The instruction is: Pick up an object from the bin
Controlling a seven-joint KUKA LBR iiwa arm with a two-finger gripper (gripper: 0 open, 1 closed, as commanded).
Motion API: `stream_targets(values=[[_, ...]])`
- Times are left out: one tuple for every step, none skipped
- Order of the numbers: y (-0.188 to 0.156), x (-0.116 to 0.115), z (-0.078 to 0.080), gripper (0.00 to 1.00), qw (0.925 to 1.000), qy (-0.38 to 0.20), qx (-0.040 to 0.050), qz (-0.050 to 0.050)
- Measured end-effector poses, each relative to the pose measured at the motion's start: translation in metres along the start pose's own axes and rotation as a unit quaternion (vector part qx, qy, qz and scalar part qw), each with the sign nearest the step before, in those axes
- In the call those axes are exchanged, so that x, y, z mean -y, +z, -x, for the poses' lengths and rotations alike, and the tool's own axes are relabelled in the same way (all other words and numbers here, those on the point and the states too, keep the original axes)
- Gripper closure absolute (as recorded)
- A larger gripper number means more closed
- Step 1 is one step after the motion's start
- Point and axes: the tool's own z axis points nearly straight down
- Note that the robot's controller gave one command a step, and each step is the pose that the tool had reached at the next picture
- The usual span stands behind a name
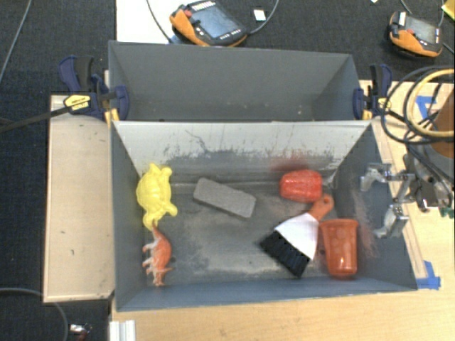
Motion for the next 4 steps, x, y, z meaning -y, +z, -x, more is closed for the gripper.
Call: stream_targets(values=[[-0.004, -0.001, 0.002, 0.0, 1.0, -0.003, 0.0039, -0.001], [0.151, -0.006, -0.026, 0.0, 0.988, 0.154, 0.0029, 0.001], [0.157, -0.003, -0.025, 0.0, 0.9953, 0.096, 0.013, -0.001], [0.158, -0.005, -0.023, 0.0, 0.9751, 0.222, 0.0029, 0.004]])
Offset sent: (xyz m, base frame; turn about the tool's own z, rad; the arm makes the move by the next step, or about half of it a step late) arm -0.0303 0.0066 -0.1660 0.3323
